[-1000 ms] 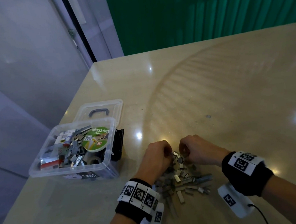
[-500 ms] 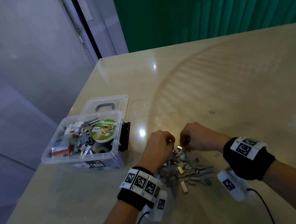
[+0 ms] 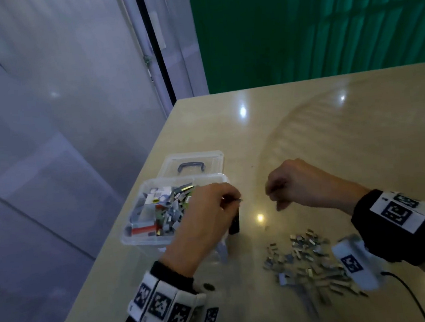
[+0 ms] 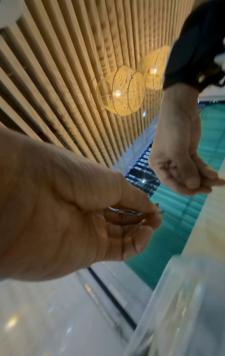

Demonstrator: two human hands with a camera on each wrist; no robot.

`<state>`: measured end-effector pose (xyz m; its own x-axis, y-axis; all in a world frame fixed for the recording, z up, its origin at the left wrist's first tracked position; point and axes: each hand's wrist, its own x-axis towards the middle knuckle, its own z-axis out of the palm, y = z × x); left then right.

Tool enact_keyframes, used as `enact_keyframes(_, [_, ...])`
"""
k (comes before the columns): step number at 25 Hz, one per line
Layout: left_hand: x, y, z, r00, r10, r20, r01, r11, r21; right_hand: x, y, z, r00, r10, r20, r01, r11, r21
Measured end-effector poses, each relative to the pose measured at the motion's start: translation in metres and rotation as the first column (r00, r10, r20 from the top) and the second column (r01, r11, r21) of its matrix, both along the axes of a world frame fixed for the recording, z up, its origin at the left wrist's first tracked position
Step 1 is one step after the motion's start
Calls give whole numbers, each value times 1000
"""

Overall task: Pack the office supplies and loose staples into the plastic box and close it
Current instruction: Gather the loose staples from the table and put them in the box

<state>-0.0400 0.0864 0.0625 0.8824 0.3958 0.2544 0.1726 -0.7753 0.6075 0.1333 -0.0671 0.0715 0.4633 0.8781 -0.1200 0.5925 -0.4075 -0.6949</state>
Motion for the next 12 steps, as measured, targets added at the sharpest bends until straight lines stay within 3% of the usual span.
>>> enact_keyframes(3, [-41, 50, -7, 983, 177, 48, -176, 984, -24, -31, 44, 4, 998, 28, -60, -20, 991, 135])
enact_keyframes(6, [-69, 81, -16, 950, 297, 94, -288, 953, -99, -63, 89, 0, 993, 101, -54, -90, 981, 170])
enact_keyframes(12, [-82, 104, -45, 932, 337, 132, -316, 936, -154, -89, 156, -2, 978, 181, 100, -193, 972, 133])
